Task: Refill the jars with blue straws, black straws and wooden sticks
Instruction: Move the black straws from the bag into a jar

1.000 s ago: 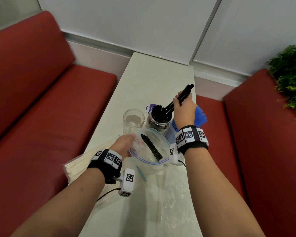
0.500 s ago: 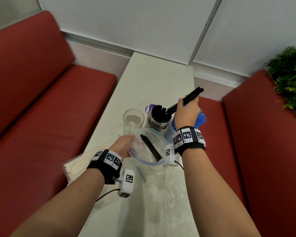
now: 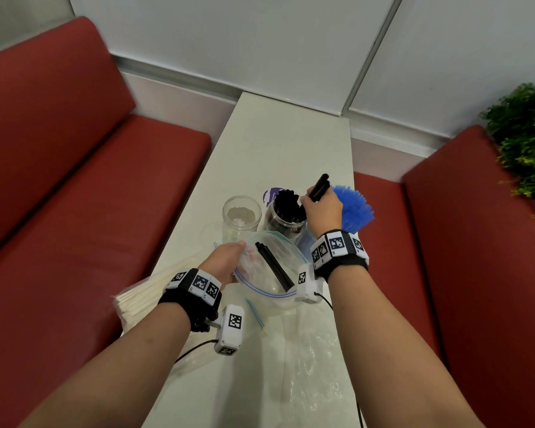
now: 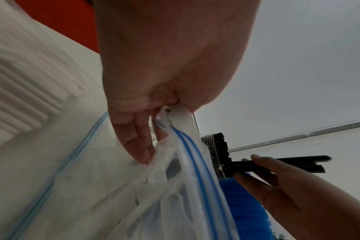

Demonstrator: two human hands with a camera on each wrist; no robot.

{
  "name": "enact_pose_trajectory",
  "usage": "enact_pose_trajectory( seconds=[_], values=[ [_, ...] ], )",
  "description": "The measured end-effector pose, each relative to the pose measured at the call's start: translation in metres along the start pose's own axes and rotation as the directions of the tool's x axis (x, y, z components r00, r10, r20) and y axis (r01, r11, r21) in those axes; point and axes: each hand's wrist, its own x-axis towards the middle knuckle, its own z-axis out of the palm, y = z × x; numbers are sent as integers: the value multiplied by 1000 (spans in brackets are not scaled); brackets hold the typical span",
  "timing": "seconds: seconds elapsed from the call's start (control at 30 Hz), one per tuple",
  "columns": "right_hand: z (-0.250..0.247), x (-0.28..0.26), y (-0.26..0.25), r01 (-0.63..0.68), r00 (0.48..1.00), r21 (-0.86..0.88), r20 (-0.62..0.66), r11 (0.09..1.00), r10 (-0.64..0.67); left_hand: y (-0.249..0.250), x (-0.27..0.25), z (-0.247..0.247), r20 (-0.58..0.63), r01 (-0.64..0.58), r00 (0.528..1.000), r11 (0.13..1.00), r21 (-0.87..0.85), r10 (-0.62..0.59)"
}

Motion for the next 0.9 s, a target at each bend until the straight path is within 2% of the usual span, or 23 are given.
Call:
enact_pose_trajectory(
  seconds=[0.07,0.1,0.2,0.27,0.3,0.33,0.4,0.43,0.5,0.53,0.6,0.67,0.7,0.73,0.77,0.8,0.87,0.9],
  values=[
    [0,5,-5,13,999,-16,52,1000,-12,1,0,1,12,-2,1000,1000,5,2],
    [-1,6,-9,60,997,16,43,998,-60,1,0,0,16,-6,1000,1000,7,5],
    [-1,7,-22,301,953,103,-63,948,-296,2,1,-2,14,-13,1000,1000,4,13],
    [7,8,-23,425,903,-18,-62,905,-425,2,2,-3,6,-16,1000,1000,-2,16],
    [13,8,-20,438,898,-118,3,891,-440,1,3,-4,3,-18,1000,1000,-7,18],
    [20,6,-16,424,906,-239,106,873,-411,0,3,-3,1,-17,1000,1000,-13,17],
    [35,-3,-3,380,918,-475,300,794,-259,-1,4,-2,3,-11,1000,1000,-28,12],
    [41,-8,5,384,909,-551,366,741,-198,-1,5,-1,7,-8,1000,999,-38,8],
    [48,-15,15,423,885,-614,436,666,-160,-1,7,-2,11,-10,1000,999,-41,10],
    [48,-15,16,430,880,-602,445,673,-165,-1,8,-3,9,-14,1000,999,-35,15],
    [43,-15,9,432,879,-467,409,772,-245,-1,11,-5,4,-27,1000,999,-24,27],
    [34,-21,4,424,897,-243,246,873,-367,-2,14,-5,0,-19,1000,999,-33,19],
    [29,-28,2,384,919,-128,152,915,-364,-2,14,-5,-3,-16,1000,999,-33,16],
    [23,-36,2,306,946,-41,121,951,-299,-1,14,-4,-4,-16,1000,1000,-26,16],
    [20,-44,3,216,964,-17,165,976,-211,0,15,-3,-11,-22,1000,1000,-10,22],
    [19,-51,7,137,959,-62,259,989,-116,1,15,-3,-25,-35,999,999,21,36],
    [21,-65,18,58,902,-302,424,951,80,2,15,-2,-54,-68,996,995,72,72],
    [23,-72,25,48,879,-383,455,923,143,2,14,1,-61,-76,995,994,75,81]
  ],
)
